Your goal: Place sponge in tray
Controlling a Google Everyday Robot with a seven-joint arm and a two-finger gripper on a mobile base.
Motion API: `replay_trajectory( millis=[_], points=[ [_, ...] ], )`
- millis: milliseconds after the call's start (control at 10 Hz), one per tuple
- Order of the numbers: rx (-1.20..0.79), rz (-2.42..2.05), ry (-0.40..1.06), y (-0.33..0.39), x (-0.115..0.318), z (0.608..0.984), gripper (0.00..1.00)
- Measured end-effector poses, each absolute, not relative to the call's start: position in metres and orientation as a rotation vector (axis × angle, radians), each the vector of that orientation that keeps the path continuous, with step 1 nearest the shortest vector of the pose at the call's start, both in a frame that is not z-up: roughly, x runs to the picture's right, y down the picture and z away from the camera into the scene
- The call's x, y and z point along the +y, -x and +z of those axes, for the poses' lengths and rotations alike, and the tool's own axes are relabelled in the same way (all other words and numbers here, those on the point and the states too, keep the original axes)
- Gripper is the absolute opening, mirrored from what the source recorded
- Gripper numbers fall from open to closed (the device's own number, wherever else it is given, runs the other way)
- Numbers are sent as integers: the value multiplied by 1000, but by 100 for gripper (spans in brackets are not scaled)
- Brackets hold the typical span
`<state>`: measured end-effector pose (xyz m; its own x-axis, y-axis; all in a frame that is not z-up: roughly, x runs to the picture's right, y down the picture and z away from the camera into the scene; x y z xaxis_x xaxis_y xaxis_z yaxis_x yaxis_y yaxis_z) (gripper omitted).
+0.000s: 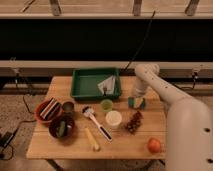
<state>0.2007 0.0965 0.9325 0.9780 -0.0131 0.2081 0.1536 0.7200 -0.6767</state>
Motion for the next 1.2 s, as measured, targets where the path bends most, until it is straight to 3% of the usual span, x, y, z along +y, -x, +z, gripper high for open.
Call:
replay_trajectory(
  millis=[200, 800, 1200],
  points=[
    [-199, -88, 752, -208, 80, 917, 0],
    [-239, -182, 687, -193, -14, 866, 0],
    [-302, -243, 653, -151, -50, 874, 0]
  ],
)
